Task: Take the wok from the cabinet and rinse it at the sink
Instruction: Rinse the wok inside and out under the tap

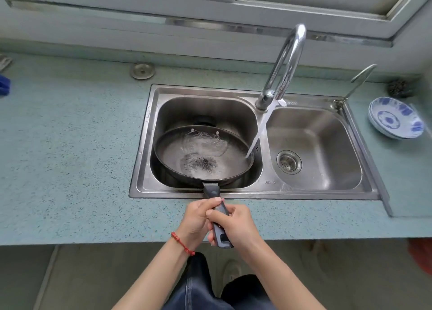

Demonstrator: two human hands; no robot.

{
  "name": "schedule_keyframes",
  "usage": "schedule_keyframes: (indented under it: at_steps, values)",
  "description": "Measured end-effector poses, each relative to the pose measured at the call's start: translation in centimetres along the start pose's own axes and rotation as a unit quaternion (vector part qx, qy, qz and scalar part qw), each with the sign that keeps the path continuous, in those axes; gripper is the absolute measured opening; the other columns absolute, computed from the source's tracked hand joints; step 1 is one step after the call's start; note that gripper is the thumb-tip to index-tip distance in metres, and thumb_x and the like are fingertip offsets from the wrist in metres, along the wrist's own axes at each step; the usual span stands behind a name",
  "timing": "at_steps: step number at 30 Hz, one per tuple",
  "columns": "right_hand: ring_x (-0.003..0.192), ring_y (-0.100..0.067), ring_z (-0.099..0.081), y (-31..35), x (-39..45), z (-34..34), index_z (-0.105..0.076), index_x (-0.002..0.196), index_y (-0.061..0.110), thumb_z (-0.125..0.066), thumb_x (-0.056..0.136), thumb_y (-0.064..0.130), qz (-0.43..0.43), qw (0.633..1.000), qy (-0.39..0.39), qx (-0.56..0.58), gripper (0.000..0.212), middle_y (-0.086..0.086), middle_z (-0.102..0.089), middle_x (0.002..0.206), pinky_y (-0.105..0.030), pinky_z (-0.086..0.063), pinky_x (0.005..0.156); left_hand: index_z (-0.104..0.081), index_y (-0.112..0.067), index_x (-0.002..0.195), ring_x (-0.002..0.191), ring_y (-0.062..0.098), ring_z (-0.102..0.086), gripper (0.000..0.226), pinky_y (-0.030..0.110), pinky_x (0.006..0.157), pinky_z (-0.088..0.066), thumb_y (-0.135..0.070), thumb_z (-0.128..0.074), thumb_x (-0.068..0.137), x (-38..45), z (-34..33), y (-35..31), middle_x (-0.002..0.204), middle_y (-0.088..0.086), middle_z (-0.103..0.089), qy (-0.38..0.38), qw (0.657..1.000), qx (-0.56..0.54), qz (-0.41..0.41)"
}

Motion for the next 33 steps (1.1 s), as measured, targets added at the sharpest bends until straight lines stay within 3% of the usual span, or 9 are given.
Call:
schedule_keyframes:
  at_steps: [4,9,12,15,19,27,33]
  values:
    - [0.036,-0.019,-0.054,-0.5,-1.4,0.7,-0.056,0.059,0.005,-0.056,0.082,0.000,0.021,1.000,0.018,0.008,0.023,-0.012,-0.055,0.049,-0.023,-0.046,0.038,-0.055,0.006,0.081,0.019,0.021,-0.039,0.037,0.016,0.025,-0.030,-0.026,-0.067,0.066,-1.1,-0.5,0.6,0.076,0.020,-0.048,0.010,1.000,0.009,-0.011]
    - [0.034,-0.017,-0.054,-1.3,-3.3,1.9,-0.055,0.071,0.000,-0.056,0.082,-0.003,0.060,0.998,0.031,-0.006,0.011,-0.007,-0.056,0.047,-0.021,-0.044,0.039,-0.072,-0.010,0.071,0.056,0.023,-0.049,0.025,0.023,0.046,-0.042,-0.029,-0.075,0.057,-1.7,-0.8,2.1,0.064,0.019,-0.064,-0.010,0.999,0.030,-0.041]
    - [0.035,-0.018,-0.055,-1.8,-3.9,2.4,-0.056,0.074,0.000,-0.056,0.082,-0.004,0.076,0.997,0.032,-0.006,0.008,-0.011,-0.056,0.053,-0.022,-0.045,0.039,-0.074,-0.012,0.073,0.063,0.025,-0.050,0.021,0.025,0.053,-0.043,-0.028,-0.072,0.061,-2.3,-1.4,2.5,0.065,0.014,-0.067,-0.006,0.998,0.039,-0.053]
    - [0.035,-0.017,-0.055,-2.3,-4.3,2.7,-0.057,0.079,-0.002,-0.057,0.082,-0.004,0.084,0.996,0.035,-0.003,0.004,-0.011,-0.056,0.054,-0.023,-0.046,0.039,-0.071,-0.007,0.075,0.060,0.029,-0.061,0.015,0.030,0.055,-0.051,-0.017,-0.066,0.065,-2.8,-1.8,2.6,0.074,0.012,-0.070,-0.005,0.998,0.019,-0.065]
    - [0.034,-0.018,-0.054,-2.8,-4.7,3.0,-0.059,0.082,0.005,-0.058,0.082,-0.004,0.100,0.994,0.037,-0.002,0.010,-0.008,-0.056,0.052,-0.024,-0.047,0.038,-0.062,0.005,0.091,0.069,0.025,-0.067,0.029,0.032,0.061,-0.057,-0.009,-0.063,0.065,-3.4,-2.4,2.6,0.083,0.017,-0.069,0.005,0.998,-0.019,-0.061]
    - [0.034,-0.021,-0.055,-2.3,-4.3,3.2,-0.057,0.080,0.005,-0.060,0.075,0.008,0.152,0.987,0.044,0.034,0.006,-0.007,-0.057,0.051,-0.022,-0.045,0.038,-0.059,0.003,0.095,0.071,0.018,-0.069,0.032,0.030,0.062,-0.057,-0.004,-0.058,0.064,-3.0,-3.7,0.8,0.073,0.008,-0.068,0.053,0.993,-0.095,-0.041]
    - [0.032,-0.022,-0.053,-2.8,-4.1,3.5,-0.054,0.071,0.003,-0.061,0.074,0.009,0.157,0.983,0.056,0.082,0.010,-0.013,-0.056,0.052,-0.022,-0.043,0.036,-0.063,-0.004,0.089,0.075,0.017,-0.066,0.035,0.033,0.069,-0.057,-0.012,-0.076,0.058,-2.4,-3.6,1.2,0.077,0.007,-0.066,0.110,0.980,-0.166,-0.005]
Point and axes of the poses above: each hand's wrist, its own x-axis towards the middle knuckle, its own z-axis out of the back of the hand, y = z × x, the point moved 2 cm from there along x, towards the middle knuckle
